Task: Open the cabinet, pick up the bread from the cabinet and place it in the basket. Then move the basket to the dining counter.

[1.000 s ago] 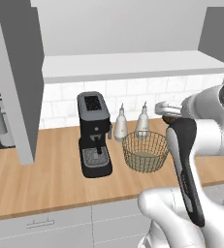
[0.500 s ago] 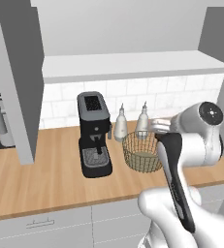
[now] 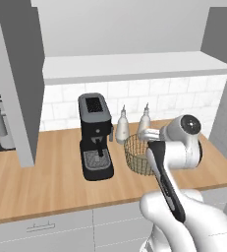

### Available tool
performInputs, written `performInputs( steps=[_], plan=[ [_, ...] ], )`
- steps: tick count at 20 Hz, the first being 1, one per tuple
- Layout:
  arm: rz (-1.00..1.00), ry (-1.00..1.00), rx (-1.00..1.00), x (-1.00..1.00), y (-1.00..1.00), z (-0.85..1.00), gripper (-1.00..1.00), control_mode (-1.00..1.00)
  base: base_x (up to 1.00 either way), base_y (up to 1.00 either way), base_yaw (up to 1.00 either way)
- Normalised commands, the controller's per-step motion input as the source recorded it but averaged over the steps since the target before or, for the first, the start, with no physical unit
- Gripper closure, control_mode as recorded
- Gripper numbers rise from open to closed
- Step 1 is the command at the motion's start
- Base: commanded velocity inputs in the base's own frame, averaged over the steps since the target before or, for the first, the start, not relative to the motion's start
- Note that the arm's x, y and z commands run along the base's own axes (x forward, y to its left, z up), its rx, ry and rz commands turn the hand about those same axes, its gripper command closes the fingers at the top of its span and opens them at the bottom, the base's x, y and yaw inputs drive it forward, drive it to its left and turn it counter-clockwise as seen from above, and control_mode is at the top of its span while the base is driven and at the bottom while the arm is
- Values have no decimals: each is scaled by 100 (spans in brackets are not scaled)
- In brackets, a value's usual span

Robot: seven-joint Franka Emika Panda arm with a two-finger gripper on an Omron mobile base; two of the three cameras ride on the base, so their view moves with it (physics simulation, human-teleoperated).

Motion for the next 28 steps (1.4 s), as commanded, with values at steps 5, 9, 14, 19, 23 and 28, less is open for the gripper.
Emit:
performInputs(
  steps=[5,9,14,19,23,28],
  plan=[
    [0,14,0,91,-2,-1,100,-100,0,0,0],
    [0,21,0,59,0,-15,100,-100,0,0,0],
    [0,13,1,5,0,-35,100,-100,0,0,0],
    [0,3,0,-1,0,-38,100,-100,0,0,0],
    [0,0,0,13,0,-37,100,-100,0,0,0],
    [0,0,1,23,0,-13,100,-100,0,0,0]
  ],
)
